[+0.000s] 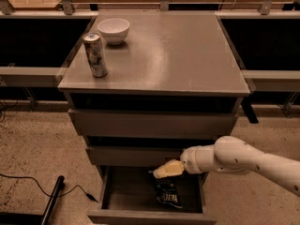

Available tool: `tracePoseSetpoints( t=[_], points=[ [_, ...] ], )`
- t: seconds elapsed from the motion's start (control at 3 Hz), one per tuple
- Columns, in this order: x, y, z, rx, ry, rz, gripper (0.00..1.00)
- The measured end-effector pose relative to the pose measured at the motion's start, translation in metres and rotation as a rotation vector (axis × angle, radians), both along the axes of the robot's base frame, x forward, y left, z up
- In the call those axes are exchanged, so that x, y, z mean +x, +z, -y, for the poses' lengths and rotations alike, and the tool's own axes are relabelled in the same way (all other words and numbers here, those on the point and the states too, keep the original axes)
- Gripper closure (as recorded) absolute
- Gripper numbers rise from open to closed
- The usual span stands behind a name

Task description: Pick blue chip bag from bottom drawer and place on counter

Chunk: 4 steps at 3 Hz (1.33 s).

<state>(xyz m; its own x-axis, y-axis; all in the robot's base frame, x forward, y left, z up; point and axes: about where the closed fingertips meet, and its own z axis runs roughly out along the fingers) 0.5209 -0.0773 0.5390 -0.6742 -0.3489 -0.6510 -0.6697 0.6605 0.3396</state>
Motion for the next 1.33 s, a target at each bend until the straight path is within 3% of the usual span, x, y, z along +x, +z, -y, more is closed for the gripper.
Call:
tracePoseSetpoints(
  t=[0.33, 0.67, 1.33],
  points=[
    [-0.001, -0.069, 0.011, 0.068, -0.027, -0.046, 0.00],
    [-0.013, -0.099, 0.001, 0.101, -0.024, -0.096, 0.00],
    [-0.012, -0.118, -0.003, 0.093, -0.023, -0.126, 0.00]
  ],
)
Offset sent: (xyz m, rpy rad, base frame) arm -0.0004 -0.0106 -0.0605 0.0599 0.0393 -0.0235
